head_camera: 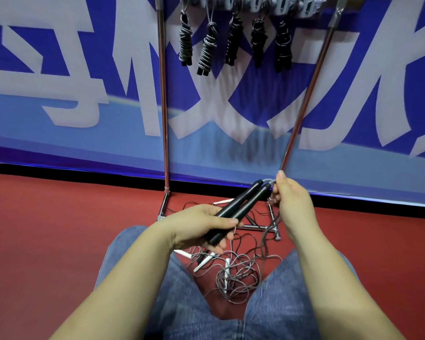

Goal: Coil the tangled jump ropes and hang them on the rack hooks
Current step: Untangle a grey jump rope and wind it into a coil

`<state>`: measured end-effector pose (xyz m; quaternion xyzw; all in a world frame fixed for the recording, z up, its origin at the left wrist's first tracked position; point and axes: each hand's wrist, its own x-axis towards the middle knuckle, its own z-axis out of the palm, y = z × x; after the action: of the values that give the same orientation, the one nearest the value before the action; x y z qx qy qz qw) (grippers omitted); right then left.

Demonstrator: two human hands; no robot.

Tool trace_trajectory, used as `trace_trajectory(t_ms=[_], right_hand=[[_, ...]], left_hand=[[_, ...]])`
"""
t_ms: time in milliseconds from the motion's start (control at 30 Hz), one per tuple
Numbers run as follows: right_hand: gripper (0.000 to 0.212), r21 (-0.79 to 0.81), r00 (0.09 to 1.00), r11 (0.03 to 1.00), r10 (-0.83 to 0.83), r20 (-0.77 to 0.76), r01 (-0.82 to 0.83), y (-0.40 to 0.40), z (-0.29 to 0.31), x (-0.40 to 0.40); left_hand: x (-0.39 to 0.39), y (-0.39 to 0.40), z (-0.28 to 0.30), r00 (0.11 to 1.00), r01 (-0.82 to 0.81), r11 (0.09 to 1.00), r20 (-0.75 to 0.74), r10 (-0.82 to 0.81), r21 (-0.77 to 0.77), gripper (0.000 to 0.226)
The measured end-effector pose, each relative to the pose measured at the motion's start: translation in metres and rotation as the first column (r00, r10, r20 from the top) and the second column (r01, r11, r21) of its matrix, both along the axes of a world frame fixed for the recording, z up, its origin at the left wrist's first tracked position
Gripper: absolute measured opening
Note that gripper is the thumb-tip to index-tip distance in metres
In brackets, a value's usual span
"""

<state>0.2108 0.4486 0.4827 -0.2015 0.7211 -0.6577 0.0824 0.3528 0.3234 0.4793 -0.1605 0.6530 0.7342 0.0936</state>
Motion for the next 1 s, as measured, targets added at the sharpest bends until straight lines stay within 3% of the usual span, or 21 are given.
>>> trace_trajectory(t_ms=[200,300,400,533,633,767,833,867,933,1000], right_hand=[[0.040,0.008,0.999,1.000,0.024,-0.028,-0.024,-0.003,-0.003,0.004],[0.039,-0.074,0.995,0.993,0.098,0.026,-0.096,-0.010,-0.001,0.010],[0.039,-0.029,0.978,0.978,0.208,-0.004,-0.208,-0.017,0.001,0.015],[0.039,0.139,0.937,0.927,0.350,0.008,-0.347,-0.022,-0.005,0.025],[0.036,0.237,0.864,0.832,0.493,0.101,-0.502,-0.027,-0.017,0.039],[0.044,0.296,0.778,0.720,0.581,0.238,-0.628,-0.023,-0.019,0.042],[0.043,0.406,0.796,0.697,0.583,0.159,-0.592,-0.017,-0.011,0.036],[0.041,0.480,0.811,0.691,0.580,0.078,-0.541,-0.013,-0.006,0.032],[0.036,0.553,0.810,0.703,0.580,-0.082,-0.448,-0.008,0.005,0.028],[0.030,0.539,0.789,0.721,0.594,-0.158,-0.436,-0.009,0.014,0.028]], left_hand=[[-0.005,0.011,-0.011,0.991,-0.109,0.978,-0.098,0.093,-0.177,0.017],[-0.008,0.012,-0.010,0.970,-0.194,0.979,-0.161,0.182,-0.065,0.012],[-0.013,0.017,-0.009,0.937,-0.291,0.953,-0.176,0.303,0.089,0.013],[-0.020,0.015,0.003,0.827,-0.460,0.770,-0.103,0.553,0.441,0.023],[-0.021,0.007,0.013,0.794,-0.436,0.604,-0.031,0.607,0.668,0.031],[-0.017,-0.012,0.019,0.740,-0.435,0.458,0.018,0.672,0.775,0.034],[-0.012,-0.028,0.016,0.676,-0.543,0.451,0.051,0.735,0.708,0.032],[-0.009,-0.036,0.013,0.650,-0.615,0.490,0.046,0.759,0.617,0.030],[-0.003,-0.044,0.004,0.654,-0.713,0.625,-0.019,0.756,0.318,0.024],[-0.001,-0.043,-0.005,0.716,-0.698,0.714,-0.092,0.692,-0.057,0.018]])
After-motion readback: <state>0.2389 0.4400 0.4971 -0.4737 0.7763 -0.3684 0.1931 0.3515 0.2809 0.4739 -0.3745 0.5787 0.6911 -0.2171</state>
